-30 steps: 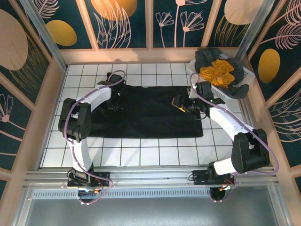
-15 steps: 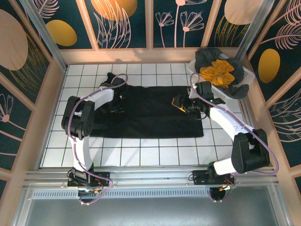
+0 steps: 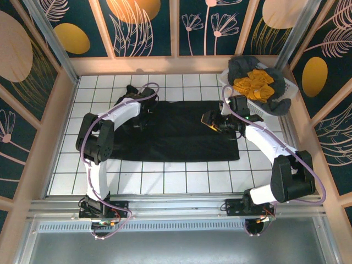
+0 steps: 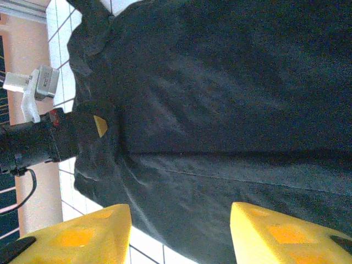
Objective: Fold and stack the t-shirts
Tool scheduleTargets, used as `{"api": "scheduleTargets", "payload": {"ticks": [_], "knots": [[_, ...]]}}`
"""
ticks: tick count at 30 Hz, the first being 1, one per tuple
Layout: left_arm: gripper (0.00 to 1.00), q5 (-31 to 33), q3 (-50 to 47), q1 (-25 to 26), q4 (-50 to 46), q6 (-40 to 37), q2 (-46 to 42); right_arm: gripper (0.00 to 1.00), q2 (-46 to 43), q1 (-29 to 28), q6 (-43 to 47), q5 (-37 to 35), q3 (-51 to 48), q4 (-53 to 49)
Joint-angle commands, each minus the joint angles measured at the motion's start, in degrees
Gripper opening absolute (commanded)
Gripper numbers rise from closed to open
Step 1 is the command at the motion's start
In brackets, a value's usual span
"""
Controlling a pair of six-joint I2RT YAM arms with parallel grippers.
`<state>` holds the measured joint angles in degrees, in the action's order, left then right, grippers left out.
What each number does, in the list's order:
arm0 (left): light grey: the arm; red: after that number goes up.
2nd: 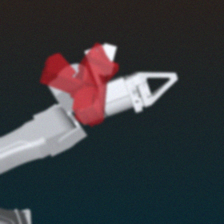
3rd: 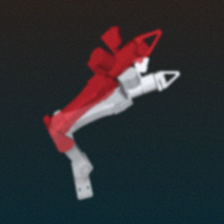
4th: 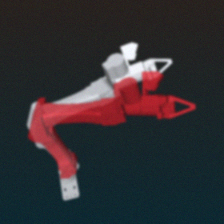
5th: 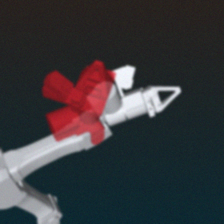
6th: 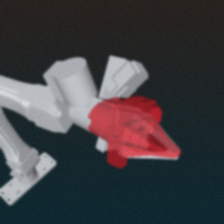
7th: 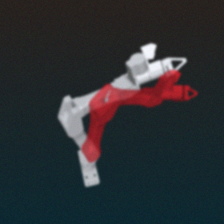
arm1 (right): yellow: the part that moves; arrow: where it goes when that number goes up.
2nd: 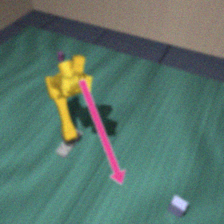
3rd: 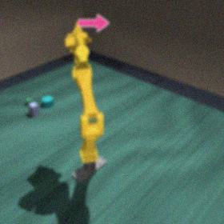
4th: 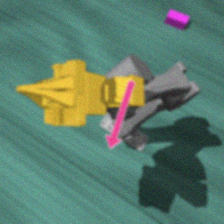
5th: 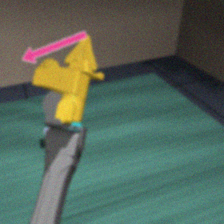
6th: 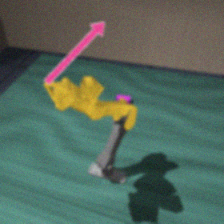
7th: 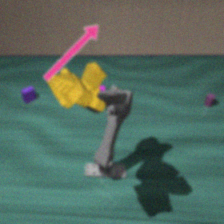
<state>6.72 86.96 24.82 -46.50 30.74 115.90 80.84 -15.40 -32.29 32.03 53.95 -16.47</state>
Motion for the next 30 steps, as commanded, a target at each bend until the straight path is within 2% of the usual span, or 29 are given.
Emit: {"api": "scheduleTargets", "payload": {"ticks": [1, 3, 9, 14, 17, 26, 28, 30], "knots": [[0.0, 2.92, 2.53, 0.95, -2.89, -3.66, 1.83, 0.51, 0.52, 0.23, -0.6, 1.27, 0.1, 0.82], [0.0, 3.79, 3.75, 1.6, -5.01, -4.15, 2.53, 0.51, 0.58, 0.2, -0.53, 1.37, 0.23, 0.82], [0.1, 4.62, 4.43, 2.69, -5.73, -4.66, 3.62, 0.51, 1.04, 0.2, -0.4, 1.72, 0.44, 0.82], [0.11, 4.05, 6.1, 2.86, -5.16, -4.73, 4.08, 0.51, 1.19, 0.2, -0.23, 1.89, 0.38, 0.65], [0.17, 3.94, 7.41, 3.3, -5.59, -5.03, 4.93, 0.51, 1.26, 0.22, -0.01, 1.89, 0.52, 0.47], [0.08, 2.46, 7.95, 3.57, -5.24, -5.16, 5.83, 0.51, 1.34, 0.2, -0.06, 1.81, 0.63, 0.39], [0.08, 4.68, 8.13, 3.57, -5.94, -4.53, 5.3, 0.51, 1.48, 0.28, 0.04, 1.81, 0.71, 0.31], [0.14, 8.01, 7.5, 3.41, -6.58, -3.58, 3.94, 0.51, 1.35, 0.21, 0.21, 1.88, 0.78, 0.25]]}}
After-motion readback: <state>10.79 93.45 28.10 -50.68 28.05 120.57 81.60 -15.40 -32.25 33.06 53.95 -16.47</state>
